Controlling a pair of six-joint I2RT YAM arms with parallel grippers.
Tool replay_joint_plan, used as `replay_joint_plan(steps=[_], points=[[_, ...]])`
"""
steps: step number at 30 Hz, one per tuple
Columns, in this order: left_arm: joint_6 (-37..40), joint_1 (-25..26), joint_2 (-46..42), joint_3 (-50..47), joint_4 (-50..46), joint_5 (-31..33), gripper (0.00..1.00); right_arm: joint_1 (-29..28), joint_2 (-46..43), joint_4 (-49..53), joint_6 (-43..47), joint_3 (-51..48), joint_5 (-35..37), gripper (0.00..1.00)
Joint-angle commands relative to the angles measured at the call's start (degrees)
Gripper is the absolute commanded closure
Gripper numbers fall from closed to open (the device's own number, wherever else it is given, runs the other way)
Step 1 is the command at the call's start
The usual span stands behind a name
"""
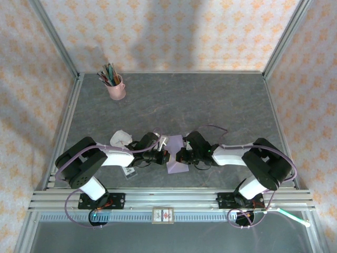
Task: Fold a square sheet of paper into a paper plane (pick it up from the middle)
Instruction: Fold the triangle at the bottom-center of the table.
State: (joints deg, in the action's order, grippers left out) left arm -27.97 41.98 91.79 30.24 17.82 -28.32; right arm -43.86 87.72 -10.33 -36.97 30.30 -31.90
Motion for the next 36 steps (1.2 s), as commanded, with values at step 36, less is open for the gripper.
replay_joint_plan(steps=[36], points=[[2.0, -0.1, 4.5, -2.4, -9.8, 3.8, 1.00, 13.8, 3.7, 9.7, 2.7, 3.8, 5.9, 1.00]])
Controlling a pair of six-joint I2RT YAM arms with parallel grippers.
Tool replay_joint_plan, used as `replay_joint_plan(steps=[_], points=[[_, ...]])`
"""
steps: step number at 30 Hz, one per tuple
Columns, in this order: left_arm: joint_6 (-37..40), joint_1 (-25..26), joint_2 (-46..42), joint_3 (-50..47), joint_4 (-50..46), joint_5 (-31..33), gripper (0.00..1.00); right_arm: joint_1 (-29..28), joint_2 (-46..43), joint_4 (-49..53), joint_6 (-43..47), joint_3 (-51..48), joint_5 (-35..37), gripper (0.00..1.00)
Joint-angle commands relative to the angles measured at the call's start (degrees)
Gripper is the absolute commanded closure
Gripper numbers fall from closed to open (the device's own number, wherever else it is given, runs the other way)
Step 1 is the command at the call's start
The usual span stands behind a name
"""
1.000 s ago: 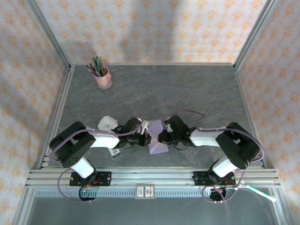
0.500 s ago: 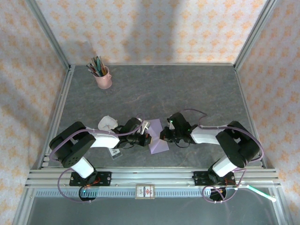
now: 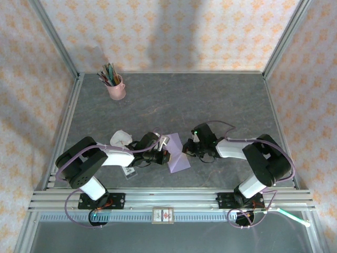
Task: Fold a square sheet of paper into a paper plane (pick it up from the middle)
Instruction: Fold the triangle at the bottom-center of the table.
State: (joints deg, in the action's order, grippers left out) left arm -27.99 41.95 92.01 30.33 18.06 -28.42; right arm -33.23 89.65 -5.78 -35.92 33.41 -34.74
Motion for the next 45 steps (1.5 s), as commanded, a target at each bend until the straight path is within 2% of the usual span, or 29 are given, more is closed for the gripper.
replay_joint_plan(steps=[1, 7, 13, 17, 22, 41, 45], points=[[2.0, -0.1, 4.2, -2.4, -10.1, 3.9, 1.00, 3.5, 1.6, 5.6, 2.0, 1.1, 8.6, 1.00], [2.0, -0.1, 3.9, -1.3, -10.2, 3.4, 1.00, 4.3, -4.7, 8.9, 5.8, 2.5, 10.1, 1.00], [2.1, -0.5, 3.8, 1.0, -10.7, 3.3, 1.00, 1.3, -11.1, 4.8, 5.9, -0.1, 5.9, 1.00], [2.2, -0.9, 4.3, 2.0, -11.1, 3.4, 1.00, -3.1, -9.4, 1.8, 4.5, -0.5, 4.1, 1.00], [2.2, -0.9, 4.7, 2.7, -11.6, 3.5, 1.00, -6.0, -6.5, -1.5, 3.4, -1.3, 2.9, 1.00], [2.5, -1.0, 3.7, 4.0, -12.8, 3.8, 1.00, -6.2, -0.7, 0.3, 4.5, -1.2, 6.8, 1.00], [2.4, -1.0, 3.3, 5.4, -13.3, 4.0, 0.94, -6.2, -0.4, 1.5, 4.2, -1.4, 7.5, 1.00]])
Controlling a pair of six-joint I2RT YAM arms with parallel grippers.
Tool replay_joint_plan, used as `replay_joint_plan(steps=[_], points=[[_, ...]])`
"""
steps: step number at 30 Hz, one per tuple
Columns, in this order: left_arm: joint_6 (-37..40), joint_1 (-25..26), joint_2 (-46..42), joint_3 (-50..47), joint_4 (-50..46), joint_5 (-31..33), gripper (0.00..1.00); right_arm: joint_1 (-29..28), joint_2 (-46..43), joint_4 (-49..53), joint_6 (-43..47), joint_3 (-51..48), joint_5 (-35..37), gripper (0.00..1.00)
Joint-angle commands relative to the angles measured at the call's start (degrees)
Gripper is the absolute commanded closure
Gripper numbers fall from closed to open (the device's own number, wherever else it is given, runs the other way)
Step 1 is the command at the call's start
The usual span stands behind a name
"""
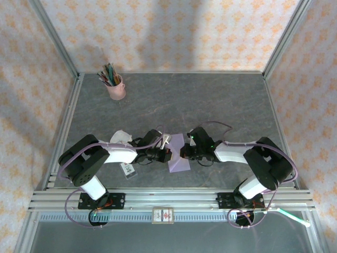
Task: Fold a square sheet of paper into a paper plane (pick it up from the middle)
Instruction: Fold the triangle at the bottom-center of the table.
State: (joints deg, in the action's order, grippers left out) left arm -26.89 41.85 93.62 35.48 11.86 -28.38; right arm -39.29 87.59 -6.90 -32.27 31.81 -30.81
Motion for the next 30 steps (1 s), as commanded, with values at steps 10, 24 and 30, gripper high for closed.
replay_joint_plan(steps=[10, 24, 30], points=[[1.2, -1.2, -4.5, 7.2, -13.2, 9.0, 0.68, -0.2, 1.0, 0.2, -5.9, -1.9, 6.5, 1.00], [-15.8, 2.5, -7.0, -0.3, 4.3, -6.7, 1.00, -0.2, 1.3, -1.7, -7.4, -3.9, 6.6, 1.00], [-15.7, 2.9, -0.8, 2.2, 5.1, -6.6, 1.00, -0.2, 1.6, -0.5, -7.4, -3.4, 7.1, 1.00]])
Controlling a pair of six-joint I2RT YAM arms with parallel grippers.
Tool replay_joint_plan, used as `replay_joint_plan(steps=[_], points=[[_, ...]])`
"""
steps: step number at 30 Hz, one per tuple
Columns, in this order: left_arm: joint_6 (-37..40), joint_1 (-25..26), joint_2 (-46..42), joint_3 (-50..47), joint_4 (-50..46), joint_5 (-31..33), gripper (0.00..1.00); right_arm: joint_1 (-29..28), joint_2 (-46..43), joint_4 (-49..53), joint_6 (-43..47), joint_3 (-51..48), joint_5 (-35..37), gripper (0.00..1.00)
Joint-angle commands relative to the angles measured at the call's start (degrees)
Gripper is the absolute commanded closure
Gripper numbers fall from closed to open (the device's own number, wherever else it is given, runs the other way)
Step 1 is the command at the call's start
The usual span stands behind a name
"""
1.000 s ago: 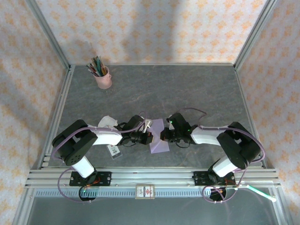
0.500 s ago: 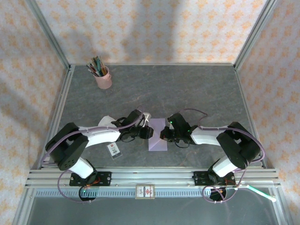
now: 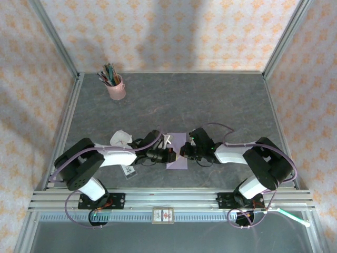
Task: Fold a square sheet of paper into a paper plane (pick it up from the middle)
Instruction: Fold the triangle at the bottom-center of the table.
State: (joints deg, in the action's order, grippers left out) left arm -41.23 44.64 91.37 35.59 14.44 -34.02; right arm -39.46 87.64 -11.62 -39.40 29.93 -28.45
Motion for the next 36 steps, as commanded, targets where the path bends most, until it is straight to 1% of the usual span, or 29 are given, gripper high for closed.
replay_joint_plan(steps=[1, 7, 11, 18, 30, 36], points=[[-1.1, 0.2, 2.1, 2.3, 2.1, -0.6, 1.00, 0.0, 1.5, 4.2, -0.3, -1.5, 4.7, 1.00], [-1.6, 0.0, 5.1, 2.4, 3.9, -2.2, 1.00, 0.0, 1.4, 4.9, 0.1, -1.2, 4.8, 1.00], [-1.7, 0.0, 5.6, 2.7, 4.2, -2.3, 1.00, 0.0, 1.7, 4.8, 0.1, -1.3, 4.8, 1.00], [0.6, -0.1, 7.0, 3.8, -0.9, 0.3, 1.00, 0.0, 2.0, 6.0, 0.5, -1.0, 5.2, 1.00], [2.9, -1.0, 4.8, 0.1, -4.8, 0.8, 1.00, 0.4, 4.6, 10.4, 2.6, 0.1, 6.7, 1.00], [2.8, -1.3, 3.5, -2.1, -5.0, 0.2, 1.00, 0.5, 5.2, 11.6, 3.0, 0.7, 7.3, 1.00]])
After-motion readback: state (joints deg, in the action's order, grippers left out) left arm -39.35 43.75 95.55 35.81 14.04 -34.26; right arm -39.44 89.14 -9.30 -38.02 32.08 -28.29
